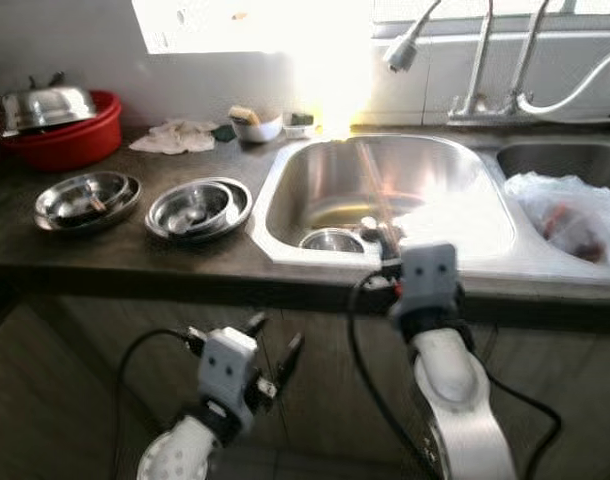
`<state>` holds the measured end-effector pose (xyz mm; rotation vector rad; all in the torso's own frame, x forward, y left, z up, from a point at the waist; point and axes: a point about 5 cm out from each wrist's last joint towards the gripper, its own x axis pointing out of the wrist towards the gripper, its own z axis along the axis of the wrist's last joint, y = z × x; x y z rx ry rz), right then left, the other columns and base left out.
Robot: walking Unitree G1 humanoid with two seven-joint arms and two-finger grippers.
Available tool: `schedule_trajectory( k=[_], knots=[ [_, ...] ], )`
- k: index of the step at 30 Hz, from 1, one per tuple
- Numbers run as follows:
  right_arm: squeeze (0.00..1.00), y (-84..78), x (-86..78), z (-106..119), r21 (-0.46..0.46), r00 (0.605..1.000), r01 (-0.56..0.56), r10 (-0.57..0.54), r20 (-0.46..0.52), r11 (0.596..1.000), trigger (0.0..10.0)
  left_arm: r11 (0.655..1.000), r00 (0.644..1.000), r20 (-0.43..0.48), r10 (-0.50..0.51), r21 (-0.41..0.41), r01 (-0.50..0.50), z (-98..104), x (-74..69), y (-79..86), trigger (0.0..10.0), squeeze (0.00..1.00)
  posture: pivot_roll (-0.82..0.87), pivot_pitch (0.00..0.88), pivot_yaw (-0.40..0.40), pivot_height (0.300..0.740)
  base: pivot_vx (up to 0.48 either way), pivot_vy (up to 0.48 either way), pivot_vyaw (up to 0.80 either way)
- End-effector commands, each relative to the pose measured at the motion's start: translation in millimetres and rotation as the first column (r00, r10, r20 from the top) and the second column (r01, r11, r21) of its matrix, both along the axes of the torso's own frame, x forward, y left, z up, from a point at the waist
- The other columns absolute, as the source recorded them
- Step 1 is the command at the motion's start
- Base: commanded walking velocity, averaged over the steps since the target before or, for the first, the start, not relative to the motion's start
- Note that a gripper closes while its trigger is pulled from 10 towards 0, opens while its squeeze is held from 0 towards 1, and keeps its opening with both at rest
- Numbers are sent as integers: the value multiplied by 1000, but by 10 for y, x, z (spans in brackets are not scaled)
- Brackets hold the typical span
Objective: Kitchen organization
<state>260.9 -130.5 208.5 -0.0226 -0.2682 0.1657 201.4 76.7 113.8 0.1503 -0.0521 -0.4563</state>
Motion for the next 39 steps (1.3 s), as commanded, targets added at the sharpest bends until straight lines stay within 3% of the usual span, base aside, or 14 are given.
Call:
schedule_trajectory(
  k=[1, 5, 6, 8, 18, 19, 33, 36, 37, 39],
  knots=[
    [0, 6, 39, 67, 5, 999, -48, 48, -4, 999, 10000, 1000, 1000, -9, 13, -7, -13, 26, 24, 6, 10000, 0, 0, 39, 18, 740, 375, -296, 0],
    [0, -59, 114, 159, -23, 999, -49, 49, 6, 999, 10000, 999, 1000, -21, 14, -35, -15, 20, 34, 7, 10000, 0, 0, 40, 17, 740, 385, -282, 0],
    [0, -97, 152, 176, -82, 999, -32, 32, 0, 996, 10000, 999, 1000, -20, 15, -35, -16, 18, 42, 11, 10000, 0, 0, 43, 16, 740, 398, -262, 0],
    [0, -128, 182, 193, -97, 1000, -23, 23, 0, 995, 10000, 999, 1000, -20, 16, -37, -17, 18, 48, 12, 10000, 0, 1, 42, 13, 740, 398, -266, 0],
    [0, -358, 442, 294, -168, 992, 2, -23, -123, 986, 10000, 996, 997, -53, 53, -72, -57, 12, 78, 65, 10000, 0, 3, 55, 11, 740, 180, -78, 0],
    [0, -417, 521, 299, -208, 982, -5, -35, -188, 978, 10000, 996, 997, -52, 50, -72, -54, 14, 77, 59, 10000, 0, 4, 57, 8, 740, 0, 0, 0],
    [0, -482, 779, 349, -329, 946, -81, -32, -324, 941, 10000, 995, 997, -57, 55, -79, -60, 29, 48, 50, 10000, 0, 10, 81, -3, 740, 0, 0, 0],
    [0, -513, 891, 311, -346, 927, -83, -55, -372, 934, 10000, 995, 997, -59, 55, -81, -59, 37, 35, 48, 10000, 0, 14, 95, -5, 740, 0, 0, 0],
    [0, -559, 1008, 265, -349, 904, -64, -93, -417, 935, 10000, 995, 997, -61, 53, -82, -58, 46, 22, 43, 10000, 0, 19, 104, -8, 740, 0, 0, 0],
    [0, -559, 1008, 265, -349, 904, -64, -93, -417, 935, 10000, 995, 997, -61, 53, -82, -58, 46, 22, 43, 10000, 0, 19, 104, -8, 740, 0, 0, 0]
  ],
)
